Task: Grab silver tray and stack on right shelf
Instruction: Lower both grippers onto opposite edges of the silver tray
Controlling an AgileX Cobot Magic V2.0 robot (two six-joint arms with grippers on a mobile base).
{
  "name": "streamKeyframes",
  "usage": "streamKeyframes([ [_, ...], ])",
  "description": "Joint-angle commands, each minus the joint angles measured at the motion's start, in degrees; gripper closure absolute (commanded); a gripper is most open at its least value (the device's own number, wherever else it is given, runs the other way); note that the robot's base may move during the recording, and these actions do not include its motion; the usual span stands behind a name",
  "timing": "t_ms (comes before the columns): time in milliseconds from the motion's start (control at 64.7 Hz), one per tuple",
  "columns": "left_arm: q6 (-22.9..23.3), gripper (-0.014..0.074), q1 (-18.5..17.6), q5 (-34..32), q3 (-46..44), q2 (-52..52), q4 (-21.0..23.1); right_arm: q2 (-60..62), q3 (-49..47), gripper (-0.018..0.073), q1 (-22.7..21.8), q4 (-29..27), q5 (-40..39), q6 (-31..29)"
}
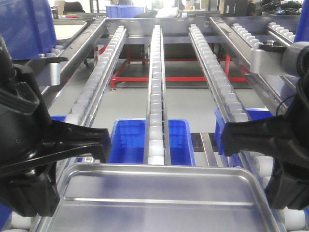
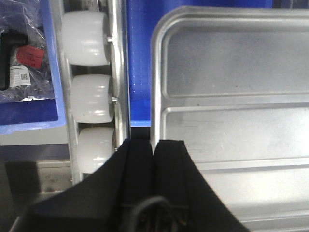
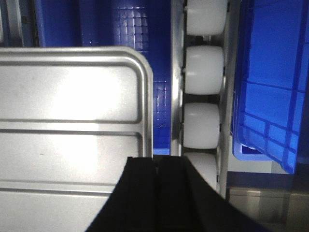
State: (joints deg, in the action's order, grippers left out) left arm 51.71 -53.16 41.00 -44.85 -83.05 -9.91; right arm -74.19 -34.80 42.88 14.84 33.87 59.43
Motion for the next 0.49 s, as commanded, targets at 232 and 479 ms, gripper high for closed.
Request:
streamKeyframes([
  [232,-0.2,0.0688,-0.3,0.4,-1.8,1.5,-1.2,1.0,-1.9,0.0476,0.1,0.6,-1.5,-0.1],
  [479,-0.1,0.0609,-0.3,2.1,-1.8,1.5,-0.1,1.0,-1.9,0.0232,0.1,0.5,-1.1,-0.1],
])
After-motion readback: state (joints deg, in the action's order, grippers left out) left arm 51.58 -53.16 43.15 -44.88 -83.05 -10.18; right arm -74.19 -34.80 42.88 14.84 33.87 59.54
